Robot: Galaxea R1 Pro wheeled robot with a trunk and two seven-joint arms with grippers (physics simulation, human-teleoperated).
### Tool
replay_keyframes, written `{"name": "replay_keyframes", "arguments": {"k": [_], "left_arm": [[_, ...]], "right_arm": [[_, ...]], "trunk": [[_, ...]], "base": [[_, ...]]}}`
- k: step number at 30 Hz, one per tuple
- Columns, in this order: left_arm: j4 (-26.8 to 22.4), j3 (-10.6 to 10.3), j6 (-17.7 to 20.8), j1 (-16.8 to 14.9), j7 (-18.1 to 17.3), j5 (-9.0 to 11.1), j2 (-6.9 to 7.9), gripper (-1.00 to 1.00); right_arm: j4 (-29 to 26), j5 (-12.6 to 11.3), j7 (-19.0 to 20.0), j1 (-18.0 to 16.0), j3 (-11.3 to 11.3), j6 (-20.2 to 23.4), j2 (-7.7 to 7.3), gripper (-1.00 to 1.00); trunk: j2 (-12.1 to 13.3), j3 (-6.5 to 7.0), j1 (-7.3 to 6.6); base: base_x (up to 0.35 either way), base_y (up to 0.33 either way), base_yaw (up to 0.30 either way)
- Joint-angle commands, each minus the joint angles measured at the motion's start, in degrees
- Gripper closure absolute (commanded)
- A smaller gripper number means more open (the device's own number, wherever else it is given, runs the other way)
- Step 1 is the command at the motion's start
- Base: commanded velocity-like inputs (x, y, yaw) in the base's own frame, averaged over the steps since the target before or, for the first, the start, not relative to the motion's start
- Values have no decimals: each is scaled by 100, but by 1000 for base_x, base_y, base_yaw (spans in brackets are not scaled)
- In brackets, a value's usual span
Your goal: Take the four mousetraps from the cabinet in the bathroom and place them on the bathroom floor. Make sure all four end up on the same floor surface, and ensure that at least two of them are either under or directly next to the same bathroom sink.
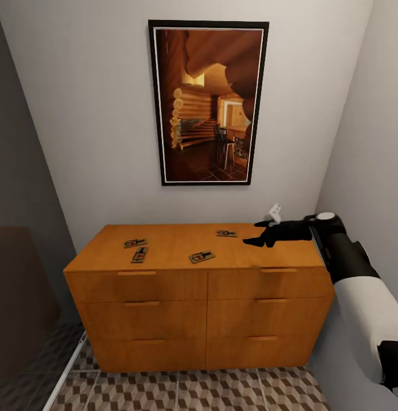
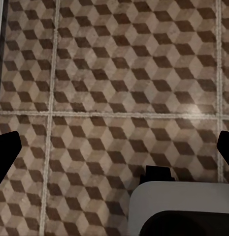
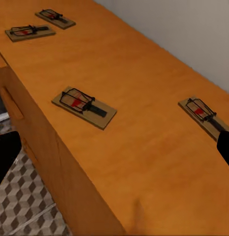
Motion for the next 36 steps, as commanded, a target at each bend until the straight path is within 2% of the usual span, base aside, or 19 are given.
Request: {"name": "replay_keyframes", "arguments": {"k": [1, 5, 9, 20, 36], "left_arm": [[-7, 0, -6, 2, 13, -2, -1, -100], [-4, -1, -6, 2, 13, -3, -1, -100], [-3, -1, -6, 2, 13, -3, -1, -100], [-3, -1, -6, 2, 13, -3, -9, -100], [-3, -1, -5, 2, 13, -3, -10, -100]], "right_arm": [[-7, -1, 125, -4, -97, 48, 2, -100], [-6, -114, 384, -4, -333, 30, 5, -100], [-5, -140, 479, -4, -386, 23, -1, -100], [25, -146, 503, 10, -407, -41, -3, -100], [568, -147, 480, 14, -416, -409, -7, -100]], "trunk": [[-3, -5, 0], [-3, -5, 0], [-3, -5, 0], [-3, -5, 0], [-3, -5, 0]], "base": [[0, 0, 0], [0, 0, 0], [0, 0, 0], [0, 0, 0], [100, -73, 0]]}}
